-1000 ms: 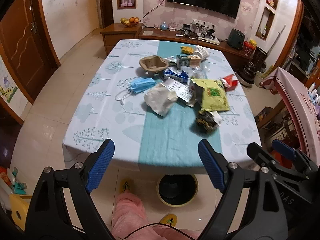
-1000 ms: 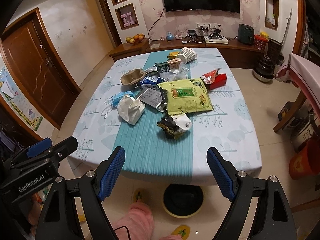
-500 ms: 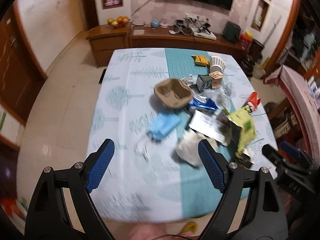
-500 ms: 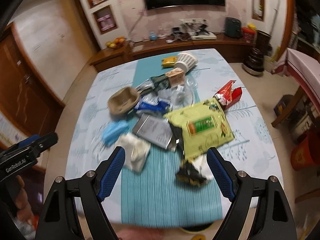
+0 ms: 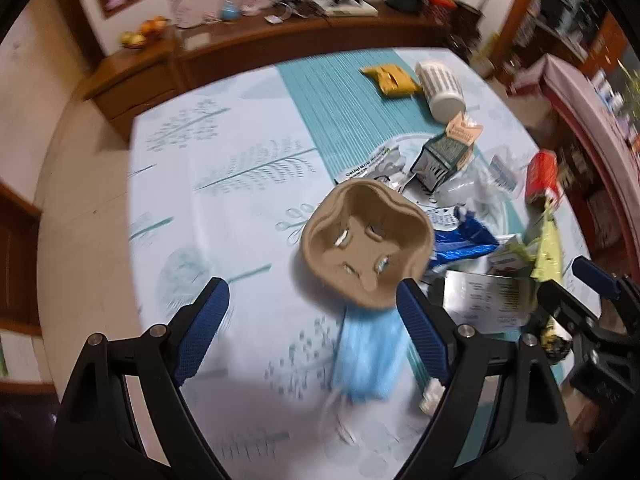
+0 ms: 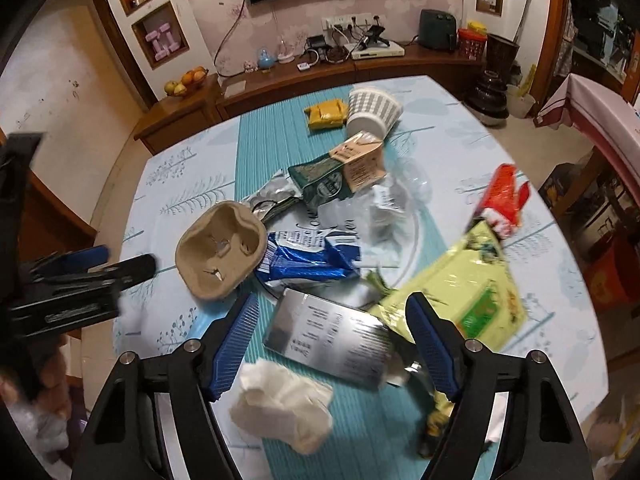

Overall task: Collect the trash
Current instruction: 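Reach the left tool to the brown pulp cup tray and close on it, then grasp the blue milk carton with the right tool while the left tool holds the tray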

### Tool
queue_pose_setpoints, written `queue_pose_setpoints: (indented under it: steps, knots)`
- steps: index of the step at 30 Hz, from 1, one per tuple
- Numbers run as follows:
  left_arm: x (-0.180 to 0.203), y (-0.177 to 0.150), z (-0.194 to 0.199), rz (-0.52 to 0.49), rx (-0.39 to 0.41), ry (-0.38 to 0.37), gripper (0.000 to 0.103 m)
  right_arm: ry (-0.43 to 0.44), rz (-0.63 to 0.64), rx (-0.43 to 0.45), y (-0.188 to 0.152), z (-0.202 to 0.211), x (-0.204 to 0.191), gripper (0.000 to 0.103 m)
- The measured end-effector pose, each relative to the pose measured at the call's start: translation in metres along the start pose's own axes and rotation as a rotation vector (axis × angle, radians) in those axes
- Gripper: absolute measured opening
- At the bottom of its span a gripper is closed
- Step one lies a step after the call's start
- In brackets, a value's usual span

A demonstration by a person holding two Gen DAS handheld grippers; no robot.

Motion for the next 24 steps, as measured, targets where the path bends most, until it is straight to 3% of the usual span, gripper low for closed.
queue_pose_setpoints:
  steps: [11, 16, 21, 24]
  knots:
    - [0.002, 0.033, -0.101, -0.072, -0.136, -0.057, 0.073, -0.02, -0.029, -0.031, 0.034, -0.05, -0.015, 0.077]
    - [0.007, 0.033, -0.127, -0.09, -0.2, -0.094, 0.05, -0.003, -0.053, -0.113, 0.055, -0.079, -0.003, 0.075]
    - [0.012, 0.03, -0.133, -0.099, -0.185, -0.099, 0.043, 0.005, -0.043, -0.205, 0.063, -0.106, 0.01, 0.072]
    - [0.011, 0.025, -0.131, -0.089, -0.184, -0.123, 0.029, 0.012, -0.04, -0.264, 0.06, -0.125, 0.013, 0.072]
Point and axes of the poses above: each gripper's, at about its wrist camera, not at the fingertips, and z roughly against the way its jaws point, x to its right, y to its top, the point moved 2 cm from there along -z, roughly the way its jaws point, and after that the axes turned 4 degrees about -z, right-handed, at the moved point
